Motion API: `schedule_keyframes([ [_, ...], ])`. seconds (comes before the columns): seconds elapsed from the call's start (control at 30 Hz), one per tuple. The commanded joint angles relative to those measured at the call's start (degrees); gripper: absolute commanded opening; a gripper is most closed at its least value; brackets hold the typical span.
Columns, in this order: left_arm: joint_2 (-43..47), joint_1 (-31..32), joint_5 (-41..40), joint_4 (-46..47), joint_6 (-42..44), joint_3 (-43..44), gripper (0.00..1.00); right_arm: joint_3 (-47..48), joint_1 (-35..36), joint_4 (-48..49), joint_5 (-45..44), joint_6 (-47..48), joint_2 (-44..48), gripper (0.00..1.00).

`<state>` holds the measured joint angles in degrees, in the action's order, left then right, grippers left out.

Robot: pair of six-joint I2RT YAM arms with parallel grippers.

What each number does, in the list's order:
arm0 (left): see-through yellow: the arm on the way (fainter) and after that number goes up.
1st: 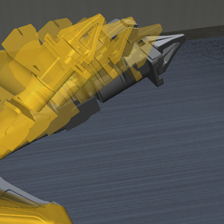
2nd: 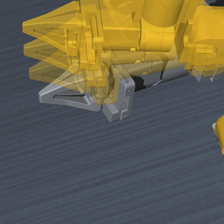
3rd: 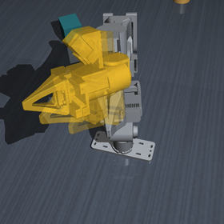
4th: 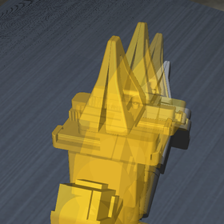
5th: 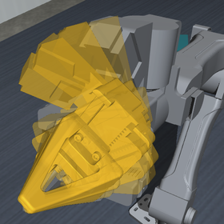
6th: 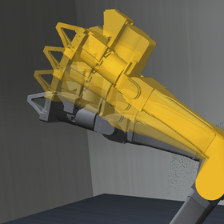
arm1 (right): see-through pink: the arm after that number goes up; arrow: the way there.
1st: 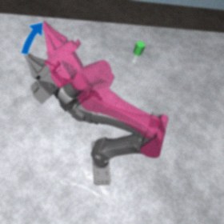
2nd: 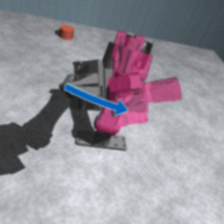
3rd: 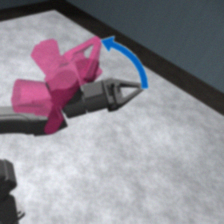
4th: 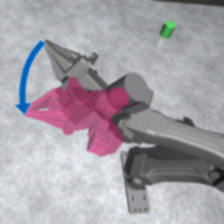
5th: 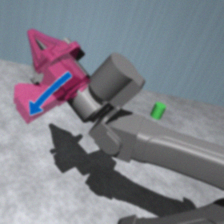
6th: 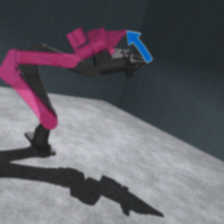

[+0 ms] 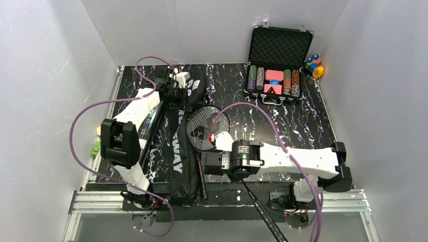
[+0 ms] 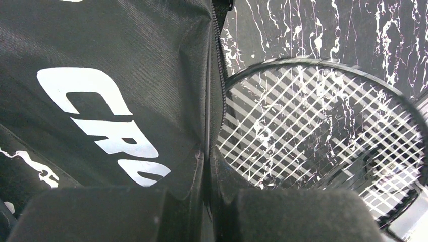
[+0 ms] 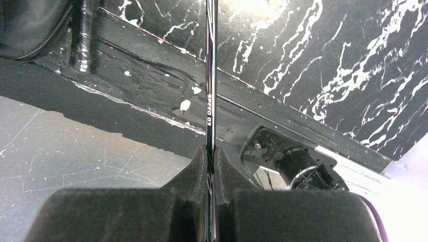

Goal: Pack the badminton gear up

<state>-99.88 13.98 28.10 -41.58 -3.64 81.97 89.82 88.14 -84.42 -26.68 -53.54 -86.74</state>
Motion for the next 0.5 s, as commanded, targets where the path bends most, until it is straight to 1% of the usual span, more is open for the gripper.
schedule_keyframes([
  [0.0,1.29,0.83,2.84,0.48,0.08,3.14,0.0,2.33,0.46,7.76,-1.35,5.59,-2.75,0.01],
  [0.13,1.75,1.22,4.0,-0.18,0.21,3.6,0.0,2.66,0.09,13.32,-1.75,10.36,-5.3,0.01],
  [0.27,2.46,1.49,5.28,-0.95,0.46,3.83,0.0,3.65,-1.73,15.48,-1.74,13.18,-8.03,0.01],
  [0.47,3.86,1.6,5.99,-1.56,0.56,3.4,0.0,1.09,-7.52,22.14,-2.85,15.74,-8.74,0.01],
])
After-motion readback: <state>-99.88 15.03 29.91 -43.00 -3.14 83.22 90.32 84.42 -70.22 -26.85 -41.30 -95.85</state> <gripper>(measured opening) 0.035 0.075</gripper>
